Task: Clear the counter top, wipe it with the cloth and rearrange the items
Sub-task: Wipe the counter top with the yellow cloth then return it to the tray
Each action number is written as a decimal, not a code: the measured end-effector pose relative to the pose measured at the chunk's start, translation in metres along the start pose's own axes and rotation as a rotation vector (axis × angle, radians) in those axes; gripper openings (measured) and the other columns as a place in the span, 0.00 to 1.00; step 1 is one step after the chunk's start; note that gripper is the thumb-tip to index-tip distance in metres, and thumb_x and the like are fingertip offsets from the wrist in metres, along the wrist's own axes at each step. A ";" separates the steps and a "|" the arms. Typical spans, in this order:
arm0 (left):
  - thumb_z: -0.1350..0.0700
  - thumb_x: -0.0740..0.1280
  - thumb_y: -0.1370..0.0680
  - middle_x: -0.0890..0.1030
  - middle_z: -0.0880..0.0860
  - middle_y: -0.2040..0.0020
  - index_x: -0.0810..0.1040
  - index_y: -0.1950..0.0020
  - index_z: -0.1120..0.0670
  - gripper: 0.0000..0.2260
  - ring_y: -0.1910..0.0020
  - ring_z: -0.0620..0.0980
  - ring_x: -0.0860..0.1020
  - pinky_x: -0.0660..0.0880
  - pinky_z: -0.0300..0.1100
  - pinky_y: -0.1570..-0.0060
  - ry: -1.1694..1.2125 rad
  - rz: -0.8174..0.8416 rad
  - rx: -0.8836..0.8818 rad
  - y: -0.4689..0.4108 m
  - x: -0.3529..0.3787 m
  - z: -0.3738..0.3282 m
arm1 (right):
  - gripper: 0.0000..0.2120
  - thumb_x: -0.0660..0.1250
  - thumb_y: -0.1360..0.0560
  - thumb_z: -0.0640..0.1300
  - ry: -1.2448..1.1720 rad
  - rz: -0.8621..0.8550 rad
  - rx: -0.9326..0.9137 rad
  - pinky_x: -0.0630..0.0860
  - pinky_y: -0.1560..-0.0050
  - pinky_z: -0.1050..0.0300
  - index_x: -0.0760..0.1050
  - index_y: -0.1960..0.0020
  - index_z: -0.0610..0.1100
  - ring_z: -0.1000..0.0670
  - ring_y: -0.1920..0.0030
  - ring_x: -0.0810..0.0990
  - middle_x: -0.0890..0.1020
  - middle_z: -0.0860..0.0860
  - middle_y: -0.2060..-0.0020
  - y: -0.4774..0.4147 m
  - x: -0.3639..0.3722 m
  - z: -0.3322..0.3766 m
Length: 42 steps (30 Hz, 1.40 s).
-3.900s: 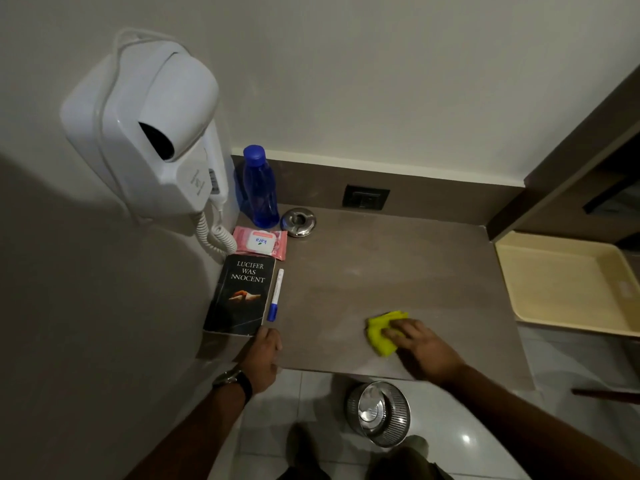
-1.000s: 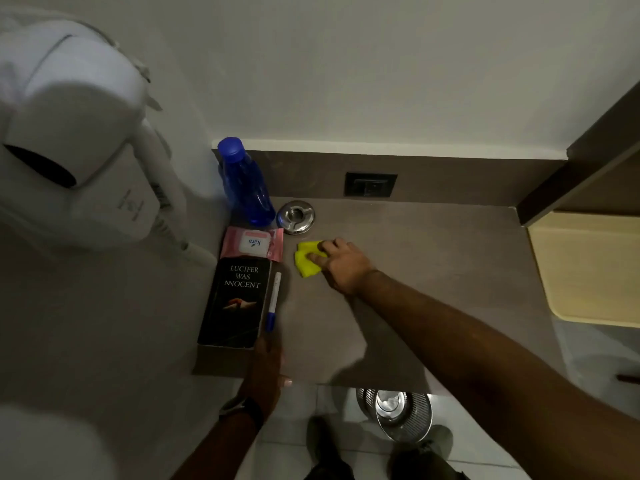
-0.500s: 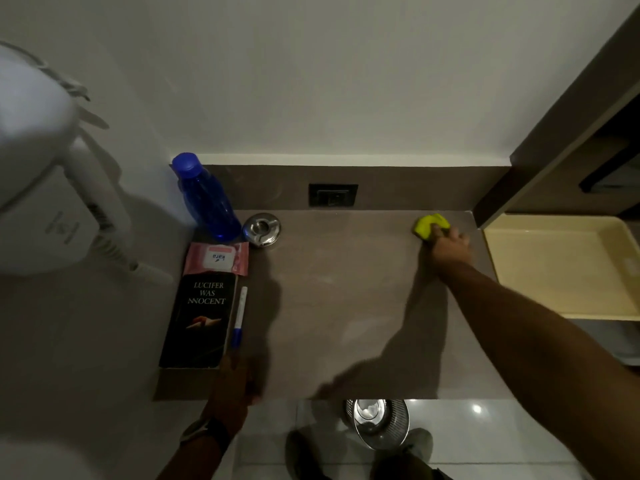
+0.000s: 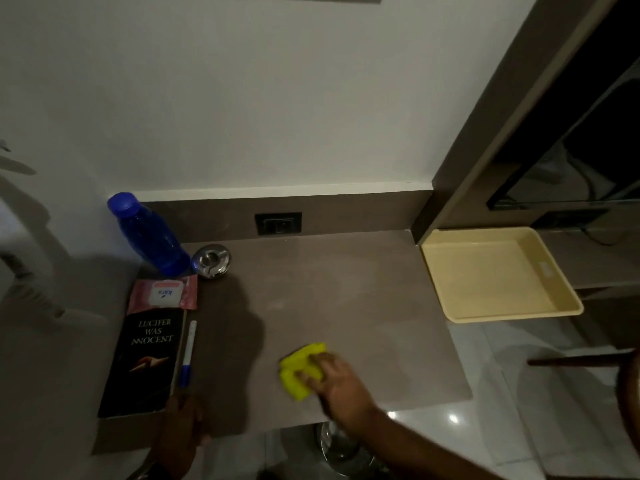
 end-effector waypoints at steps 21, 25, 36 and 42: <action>0.57 0.58 0.15 0.70 0.58 0.61 0.71 0.48 0.54 0.04 0.66 0.54 0.71 0.72 0.44 0.68 -0.149 -0.004 0.039 0.033 0.004 -0.018 | 0.30 0.58 0.21 0.55 0.076 -0.131 0.520 0.75 0.36 0.52 0.63 0.19 0.55 0.42 0.34 0.71 0.73 0.47 0.30 0.082 -0.027 -0.131; 0.59 0.58 0.16 0.71 0.59 0.59 0.70 0.45 0.56 0.03 0.67 0.55 0.71 0.72 0.46 0.69 -0.136 -0.003 0.007 0.033 0.004 -0.015 | 0.30 0.59 0.20 0.57 0.050 -0.082 0.562 0.75 0.34 0.52 0.62 0.19 0.53 0.43 0.30 0.70 0.72 0.47 0.29 0.081 -0.019 -0.120; 0.65 0.56 0.16 0.69 0.58 0.64 0.75 0.56 0.55 0.13 0.67 0.53 0.69 0.73 0.47 0.69 -0.629 0.055 0.321 0.078 0.012 -0.049 | 0.06 0.66 0.32 0.41 -1.686 -0.232 0.686 0.77 0.69 0.58 0.82 0.64 0.44 0.46 0.69 0.79 0.81 0.49 0.71 0.097 -0.015 -0.040; 0.46 0.63 0.17 0.83 0.57 0.57 0.83 0.51 0.60 0.19 0.57 0.54 0.79 0.77 0.51 0.50 -0.597 0.453 0.315 0.138 0.101 -0.093 | 0.26 0.57 0.19 0.51 -2.413 -0.073 0.455 0.81 0.38 0.43 0.78 0.30 0.35 0.35 0.40 0.84 0.79 0.34 0.32 0.100 -0.030 -0.005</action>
Point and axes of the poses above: each hand's wrist, its own y-axis away from the middle knuckle, its own x-axis out of the palm, z = x × y, the point moved 6 cm from there along -y, towards the middle knuckle
